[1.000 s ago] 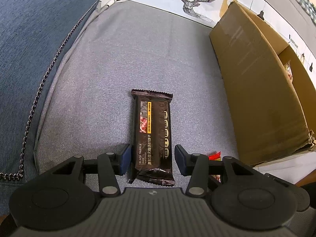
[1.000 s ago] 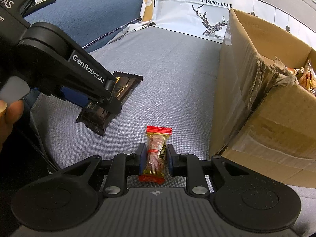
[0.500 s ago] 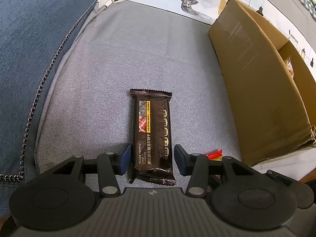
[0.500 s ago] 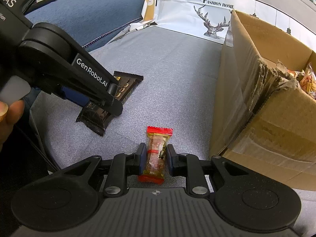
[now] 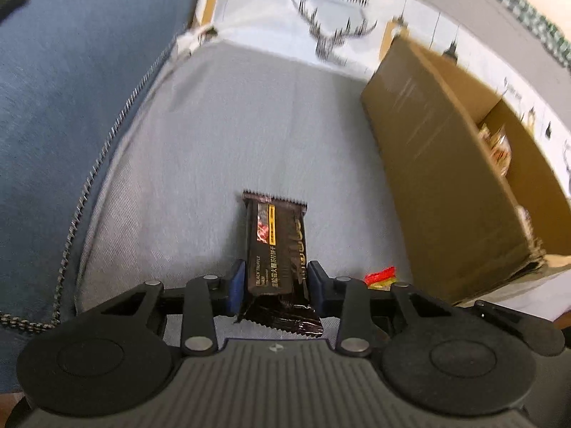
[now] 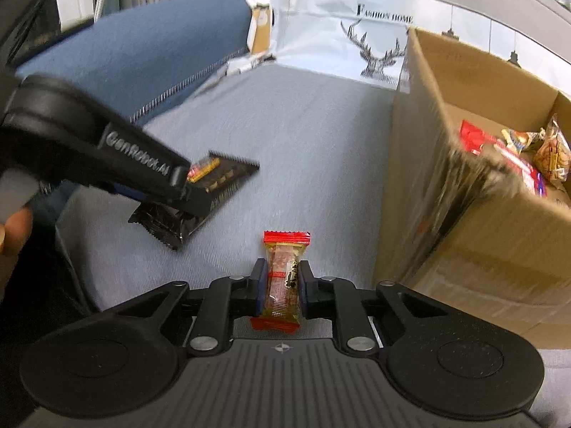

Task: Organize snacks
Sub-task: 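Carry the black bar with the left gripper while the right carries the candy over the box, then open the left gripper dropping the black bar while the right drops the candy into the box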

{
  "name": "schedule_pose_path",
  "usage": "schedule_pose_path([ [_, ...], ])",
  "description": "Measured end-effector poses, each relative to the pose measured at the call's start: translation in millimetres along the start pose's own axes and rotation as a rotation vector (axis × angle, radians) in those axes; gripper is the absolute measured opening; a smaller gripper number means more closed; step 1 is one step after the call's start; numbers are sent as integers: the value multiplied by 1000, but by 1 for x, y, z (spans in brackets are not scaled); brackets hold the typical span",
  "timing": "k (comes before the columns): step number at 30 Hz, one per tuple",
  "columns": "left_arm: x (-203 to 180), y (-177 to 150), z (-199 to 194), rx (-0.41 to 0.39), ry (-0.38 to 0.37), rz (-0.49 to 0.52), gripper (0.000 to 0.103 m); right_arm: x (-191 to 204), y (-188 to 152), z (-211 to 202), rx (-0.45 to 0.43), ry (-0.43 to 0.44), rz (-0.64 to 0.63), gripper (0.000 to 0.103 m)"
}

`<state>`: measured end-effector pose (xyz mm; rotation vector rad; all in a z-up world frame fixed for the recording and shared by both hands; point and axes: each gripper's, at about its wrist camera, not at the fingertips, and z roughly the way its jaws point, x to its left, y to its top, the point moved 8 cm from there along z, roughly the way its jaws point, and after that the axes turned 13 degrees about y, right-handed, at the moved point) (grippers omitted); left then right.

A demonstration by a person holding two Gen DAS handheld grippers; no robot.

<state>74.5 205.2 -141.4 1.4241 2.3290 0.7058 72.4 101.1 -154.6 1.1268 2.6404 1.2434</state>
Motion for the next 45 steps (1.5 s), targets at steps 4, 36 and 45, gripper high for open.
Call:
schedule_pose_path([
  [4,6,7,-21,-115,-28,-40,40,1,14,-14,-71,25,7,18],
  [36,-125,161,-110,-360,-260,-215,40,-151,100,-119,-511,-169,261,18],
  [45,-203,167,-88,-359,-286,-84,40,-181,93,-124,-532,-232,306,18],
])
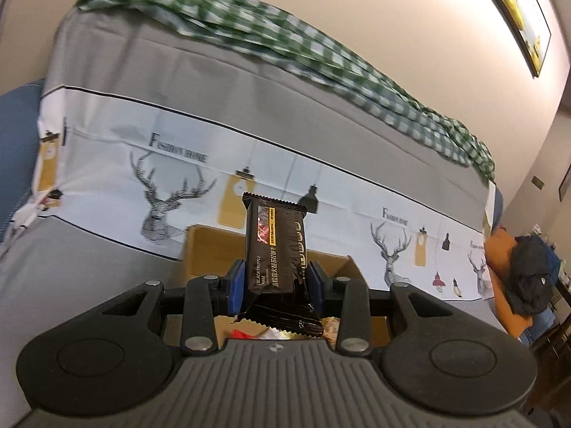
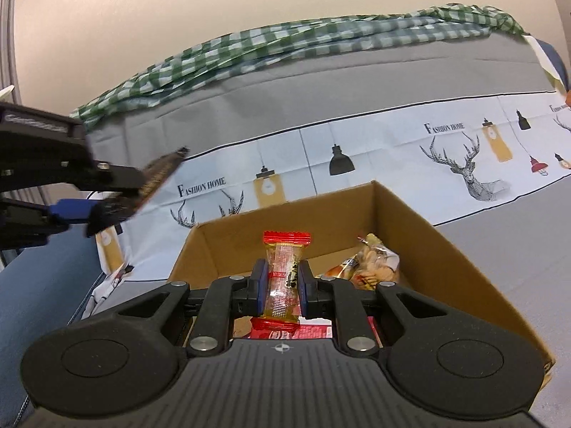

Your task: Organize snacks

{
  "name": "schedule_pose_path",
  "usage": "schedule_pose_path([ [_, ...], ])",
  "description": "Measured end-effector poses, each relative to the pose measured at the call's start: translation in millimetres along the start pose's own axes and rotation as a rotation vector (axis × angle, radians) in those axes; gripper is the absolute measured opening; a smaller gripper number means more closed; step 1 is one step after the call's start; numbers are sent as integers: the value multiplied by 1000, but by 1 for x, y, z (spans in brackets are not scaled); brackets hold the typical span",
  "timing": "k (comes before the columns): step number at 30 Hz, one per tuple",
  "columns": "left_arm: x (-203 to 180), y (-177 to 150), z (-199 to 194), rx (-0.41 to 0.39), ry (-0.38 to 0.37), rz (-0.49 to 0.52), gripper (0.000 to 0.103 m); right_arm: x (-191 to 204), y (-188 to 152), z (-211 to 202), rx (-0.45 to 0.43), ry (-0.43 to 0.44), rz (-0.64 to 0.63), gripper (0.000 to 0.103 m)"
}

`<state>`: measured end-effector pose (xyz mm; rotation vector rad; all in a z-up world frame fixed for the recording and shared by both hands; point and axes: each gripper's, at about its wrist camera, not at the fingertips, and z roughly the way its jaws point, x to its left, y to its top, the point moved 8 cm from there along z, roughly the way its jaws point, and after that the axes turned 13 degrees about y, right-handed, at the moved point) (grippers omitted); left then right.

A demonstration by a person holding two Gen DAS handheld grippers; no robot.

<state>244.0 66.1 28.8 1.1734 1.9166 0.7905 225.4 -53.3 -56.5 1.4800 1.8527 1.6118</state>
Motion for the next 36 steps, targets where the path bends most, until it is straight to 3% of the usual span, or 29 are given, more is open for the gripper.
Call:
schedule_pose_path([
  [7,-9,8,9,12,-6,-3,41,-6,1,-1,-1,-4,5,18],
  [8,-8,11,7,9,-3,-6,47,-5,1,-1,0,-3,4,18],
  [9,-6,13,4,7,0,-11,66,-5,0,-1,3,0,1,20],
  [10,-3,16,1,0,8,-25,75,-4,-1,-1,12,5,-4,21],
  [11,1,18,-4,-10,10,-38,81,-2,-1,1,20,2,-11,32],
  [14,11,19,-20,-28,9,-43,81,4,1,-4,6,-10,-35,70],
  [20,50,-5,-55,-42,82,-59,87,10,4,-18,-33,-44,-79,100],
  [25,79,-47,-84,-25,189,-12,102,16,4,-37,-61,-57,-115,102],
  [32,80,-114,-128,8,187,92,102,20,-3,-73,-25,-58,-124,102],
  [36,71,-154,-142,-31,187,146,103,16,-16,-122,-49,-47,-153,102],
])
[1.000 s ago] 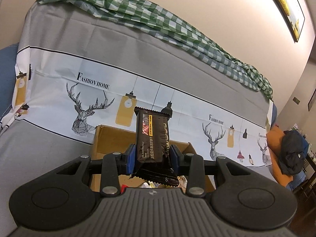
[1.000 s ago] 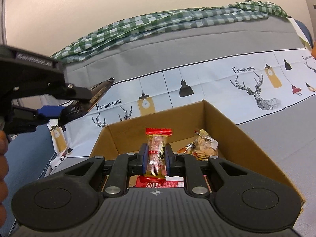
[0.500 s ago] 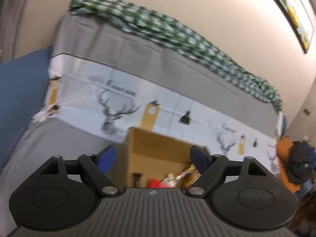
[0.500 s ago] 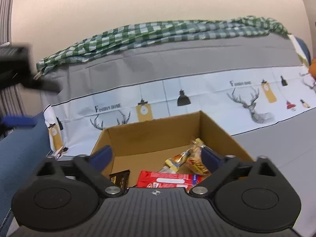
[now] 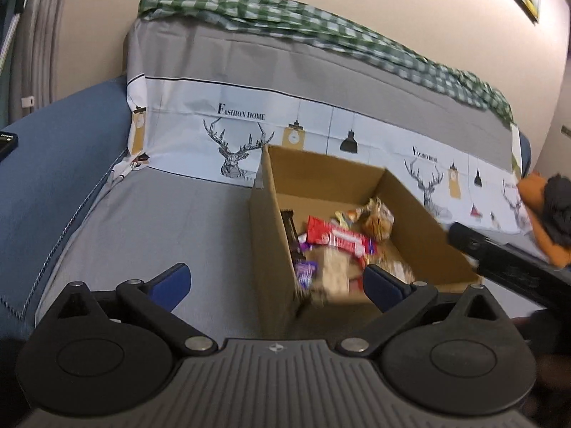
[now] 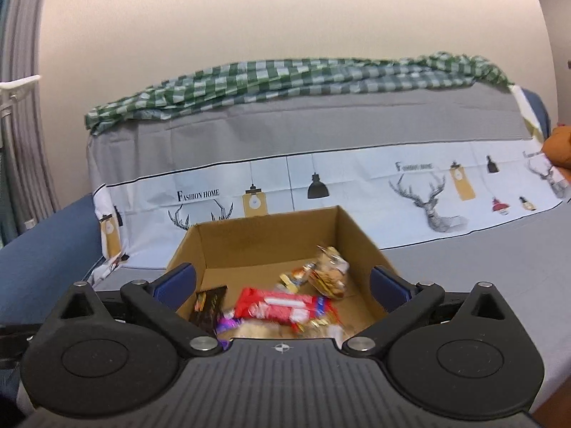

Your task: Organize snacks

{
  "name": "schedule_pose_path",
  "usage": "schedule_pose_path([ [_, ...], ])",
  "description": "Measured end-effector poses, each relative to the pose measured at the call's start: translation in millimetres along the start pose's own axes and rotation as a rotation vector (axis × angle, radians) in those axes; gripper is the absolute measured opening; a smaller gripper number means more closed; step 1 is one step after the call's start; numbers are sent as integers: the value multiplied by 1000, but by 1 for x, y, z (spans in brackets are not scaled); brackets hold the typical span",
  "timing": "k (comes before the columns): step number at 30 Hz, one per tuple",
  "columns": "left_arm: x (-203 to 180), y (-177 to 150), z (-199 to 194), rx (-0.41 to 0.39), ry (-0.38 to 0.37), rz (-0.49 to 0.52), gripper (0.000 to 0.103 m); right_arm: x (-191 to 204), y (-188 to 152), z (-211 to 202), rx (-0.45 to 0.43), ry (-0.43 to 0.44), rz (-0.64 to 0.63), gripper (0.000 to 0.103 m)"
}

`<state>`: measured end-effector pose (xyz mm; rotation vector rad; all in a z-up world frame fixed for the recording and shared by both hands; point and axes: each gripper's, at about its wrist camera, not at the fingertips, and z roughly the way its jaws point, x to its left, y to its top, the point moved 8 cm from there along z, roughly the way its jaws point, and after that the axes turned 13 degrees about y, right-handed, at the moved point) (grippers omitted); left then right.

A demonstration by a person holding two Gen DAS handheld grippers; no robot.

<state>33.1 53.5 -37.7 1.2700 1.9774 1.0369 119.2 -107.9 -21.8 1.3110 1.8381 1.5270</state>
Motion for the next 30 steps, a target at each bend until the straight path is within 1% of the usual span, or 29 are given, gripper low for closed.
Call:
schedule_pose_path([
  [2,-13,-15,-1,3,-30,55,103,-3,-9,-22,12,-17,-6,102],
  [4,-22,-23,-2,14,-54,81,103,-3,-8,-37,13,-34,-8,102],
  [7,-32,-20,-3,14,-91,87,103,1,-8,-52,4,-59,-61,102],
  [10,-35,-12,5,15,-77,77,103,-1,-8,-57,32,-68,-65,102],
  [15,-35,-9,33,75,-23,52,103,-3,-14,-54,133,-61,-155,102],
  [16,-34,-12,37,80,-20,51,103,-5,-18,-53,147,-58,-150,102],
  [19,-33,-25,43,85,-29,71,103,-19,-23,-49,155,-80,-41,102],
  [21,-32,-33,48,107,-28,77,103,-23,-27,-46,155,-106,-21,102],
  [22,-31,-35,49,110,-31,76,103,-24,-30,-43,169,-112,-19,102],
  [24,-32,-37,48,100,-39,83,103,-23,-34,-36,194,-111,-25,102],
  [27,-35,-37,43,72,-47,96,103,-17,-36,-29,192,-85,-25,102],
  [30,-38,-38,40,66,-52,97,103,-10,-38,-21,189,-72,-37,102],
])
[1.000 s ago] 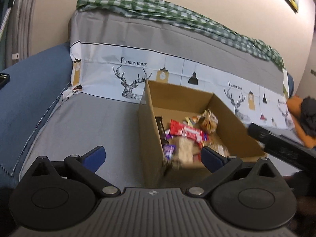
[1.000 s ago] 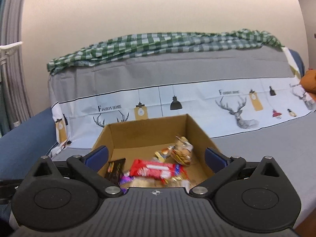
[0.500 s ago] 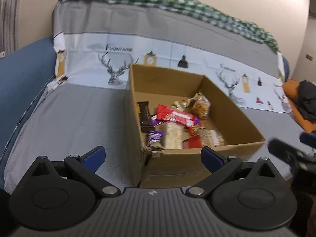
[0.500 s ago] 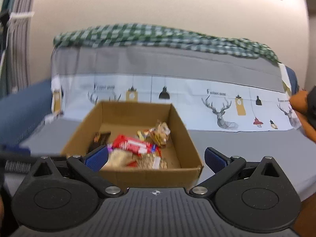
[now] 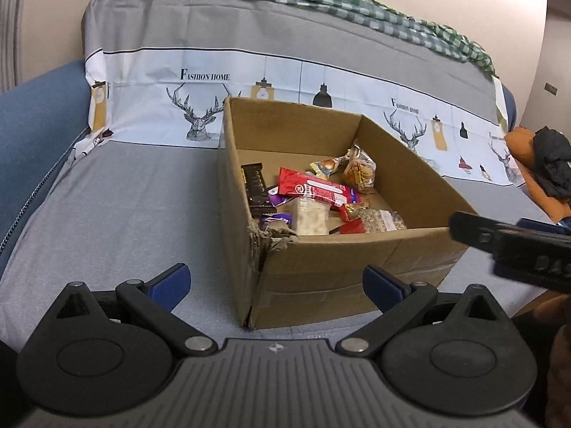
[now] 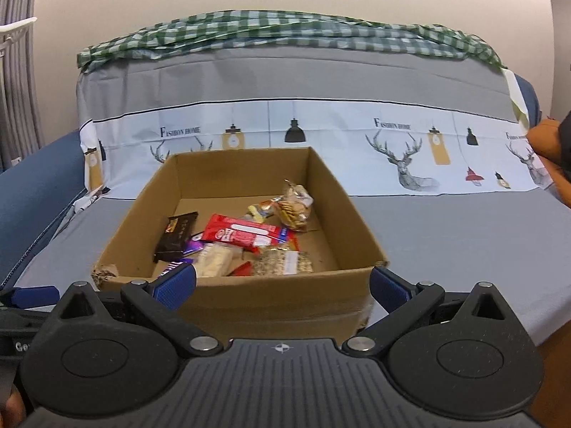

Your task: Organize snacks

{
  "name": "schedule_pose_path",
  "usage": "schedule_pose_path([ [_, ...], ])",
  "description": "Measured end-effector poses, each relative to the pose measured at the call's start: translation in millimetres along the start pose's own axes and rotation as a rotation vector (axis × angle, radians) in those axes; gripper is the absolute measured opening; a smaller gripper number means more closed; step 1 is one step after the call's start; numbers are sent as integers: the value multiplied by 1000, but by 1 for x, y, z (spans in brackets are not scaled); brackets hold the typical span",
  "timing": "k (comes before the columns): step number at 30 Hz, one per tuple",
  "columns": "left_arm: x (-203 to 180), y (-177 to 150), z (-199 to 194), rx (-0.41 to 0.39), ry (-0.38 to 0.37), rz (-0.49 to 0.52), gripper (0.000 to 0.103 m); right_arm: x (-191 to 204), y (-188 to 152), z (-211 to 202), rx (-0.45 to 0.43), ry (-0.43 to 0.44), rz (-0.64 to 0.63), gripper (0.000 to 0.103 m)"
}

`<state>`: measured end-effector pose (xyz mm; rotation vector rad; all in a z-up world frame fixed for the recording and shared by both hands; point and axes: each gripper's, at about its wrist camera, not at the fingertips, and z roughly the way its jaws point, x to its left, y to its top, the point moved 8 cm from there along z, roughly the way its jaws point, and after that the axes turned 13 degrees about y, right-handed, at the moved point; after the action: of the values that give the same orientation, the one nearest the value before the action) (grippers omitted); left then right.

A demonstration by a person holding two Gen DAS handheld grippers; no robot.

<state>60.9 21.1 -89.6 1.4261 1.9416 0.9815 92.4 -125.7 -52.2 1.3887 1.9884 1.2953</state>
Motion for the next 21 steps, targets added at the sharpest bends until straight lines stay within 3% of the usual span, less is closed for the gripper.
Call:
schedule_pose_path([
  [7,-6,-4,-7,-14,8,32,103,21,-3,7,-7,-4,-92,102],
  [21,-1,-5,-10,-15,27,26,103,14,-4,0,-22,0,-71,102],
])
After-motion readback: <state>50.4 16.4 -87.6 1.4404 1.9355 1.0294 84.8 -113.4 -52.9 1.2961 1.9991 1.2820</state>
